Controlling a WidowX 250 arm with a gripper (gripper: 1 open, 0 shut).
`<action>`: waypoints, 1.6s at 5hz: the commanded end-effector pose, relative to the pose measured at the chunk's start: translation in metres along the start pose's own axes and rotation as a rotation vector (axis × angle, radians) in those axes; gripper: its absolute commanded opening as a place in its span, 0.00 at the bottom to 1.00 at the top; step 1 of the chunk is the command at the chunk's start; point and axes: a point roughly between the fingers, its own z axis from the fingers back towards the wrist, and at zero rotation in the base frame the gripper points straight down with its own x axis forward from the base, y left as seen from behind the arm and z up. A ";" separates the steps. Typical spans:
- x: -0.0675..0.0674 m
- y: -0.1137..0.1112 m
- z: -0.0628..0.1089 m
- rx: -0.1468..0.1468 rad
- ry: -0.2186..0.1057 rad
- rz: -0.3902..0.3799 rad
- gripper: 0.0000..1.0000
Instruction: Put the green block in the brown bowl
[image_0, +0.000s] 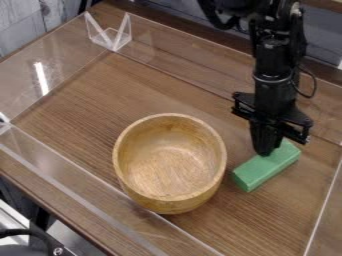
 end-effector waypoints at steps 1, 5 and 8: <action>0.007 0.002 0.035 0.007 -0.066 0.006 0.00; -0.002 -0.004 0.058 0.026 -0.090 -0.041 1.00; -0.002 -0.011 0.016 0.030 -0.094 -0.084 1.00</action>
